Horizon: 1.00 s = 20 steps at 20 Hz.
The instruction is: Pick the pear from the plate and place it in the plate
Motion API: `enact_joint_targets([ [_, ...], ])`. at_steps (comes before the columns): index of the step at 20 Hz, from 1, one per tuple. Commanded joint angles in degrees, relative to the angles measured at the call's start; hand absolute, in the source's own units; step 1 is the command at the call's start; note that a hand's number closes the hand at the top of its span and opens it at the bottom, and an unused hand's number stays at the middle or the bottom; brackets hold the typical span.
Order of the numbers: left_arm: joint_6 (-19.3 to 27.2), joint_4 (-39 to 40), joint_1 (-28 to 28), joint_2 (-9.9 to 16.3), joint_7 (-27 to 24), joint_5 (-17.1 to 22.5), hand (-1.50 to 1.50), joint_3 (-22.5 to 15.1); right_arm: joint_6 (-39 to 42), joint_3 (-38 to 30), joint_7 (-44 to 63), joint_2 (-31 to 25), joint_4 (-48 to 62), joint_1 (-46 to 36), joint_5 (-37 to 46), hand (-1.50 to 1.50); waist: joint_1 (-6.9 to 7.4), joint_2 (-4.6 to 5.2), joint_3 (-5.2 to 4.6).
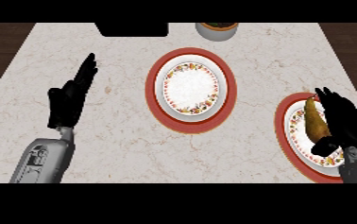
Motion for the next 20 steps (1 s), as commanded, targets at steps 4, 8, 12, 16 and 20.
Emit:
enact_joint_targets([
  [4, -2.0, -4.7, 0.8, 0.6, 4.1, -0.4, 0.0, 2.3, -3.2, -2.9, -3.0, 2.3, 7.7, -0.4, 3.6, -1.5, -0.01, -0.05, -0.01],
  [8, -0.7, -2.6, 0.7, -1.9, 2.3, -3.2, 0.0, 0.6, -2.0, -3.4, -5.5, 2.4, 11.0, -6.4, 4.6, 1.5, 0.11, -0.02, -0.01],
  [12, -1.8, -5.3, 2.7, -2.0, 3.0, -1.8, 0.0, 1.7, -10.3, -5.4, -8.3, 2.2, 16.6, -7.5, 7.4, 1.5, 0.25, -0.02, 0.0],
  [16, -3.4, -1.4, 0.1, -1.4, 1.3, -2.3, 0.0, 3.7, -10.0, -4.9, -8.4, 3.8, 9.1, -1.9, 8.1, 1.5, -0.21, -0.06, -0.03],
  [20, -2.4, -3.2, 2.4, -2.6, 1.0, -3.5, 0.0, 1.8, -6.0, -6.1, -18.6, 2.3, 16.6, -4.2, 2.0, 1.5, 0.08, -0.04, 0.0],
])
